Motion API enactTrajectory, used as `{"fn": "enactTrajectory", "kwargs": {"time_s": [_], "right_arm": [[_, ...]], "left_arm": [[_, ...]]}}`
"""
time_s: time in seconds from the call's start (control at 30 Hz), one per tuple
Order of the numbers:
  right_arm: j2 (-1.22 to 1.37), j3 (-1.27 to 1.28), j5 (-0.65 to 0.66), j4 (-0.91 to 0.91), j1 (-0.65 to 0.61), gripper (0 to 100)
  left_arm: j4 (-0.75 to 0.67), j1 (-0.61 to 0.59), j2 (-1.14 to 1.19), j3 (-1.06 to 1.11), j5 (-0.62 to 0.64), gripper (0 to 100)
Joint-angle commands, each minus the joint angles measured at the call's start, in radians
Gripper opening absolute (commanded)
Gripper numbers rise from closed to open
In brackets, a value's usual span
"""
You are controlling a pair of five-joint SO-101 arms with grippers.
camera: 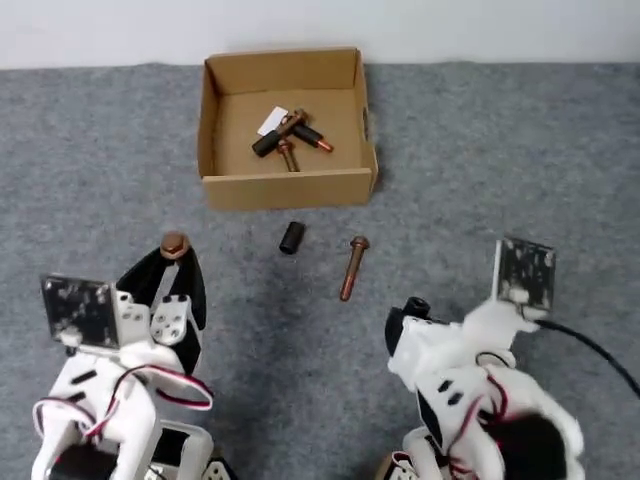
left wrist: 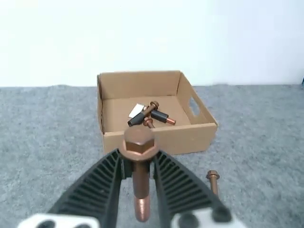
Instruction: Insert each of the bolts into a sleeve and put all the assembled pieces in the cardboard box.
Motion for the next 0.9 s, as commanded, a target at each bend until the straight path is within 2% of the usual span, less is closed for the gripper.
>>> {"fn": "enactTrajectory", "kwargs": {"time_s": [0.0, 0.23, 0.37, 0.53, 0.67, 0.87], "right_arm": [[-0.107, 0.052, 0.055, -0.076, 0.004, 0.8], [-0.232, 0.218, 0.226, -0.246, -0.021, 0.8], [-0.263, 0.279, 0.264, -0.346, -0.165, 0.8], [-0.275, 0.368, 0.279, -0.49, -0.38, 0.8], [-0.275, 0.431, 0.391, -0.55, -0.452, 0.8], [-0.269, 0.45, 0.526, -0.552, -0.556, 0.8]], "left_arm": [[-0.032, -0.005, -0.04, 0.012, 0.025, 0], [-0.04, 0.005, -0.051, 0.004, 0.14, 0], [-0.055, 0.008, -0.072, -0.012, 0.215, 0], [-0.087, 0.129, -0.092, -0.059, 0.229, 0], [-0.1, 0.195, -0.089, -0.107, 0.305, 0], [-0.097, 0.284, -0.087, -0.114, 0.316, 0]]}}
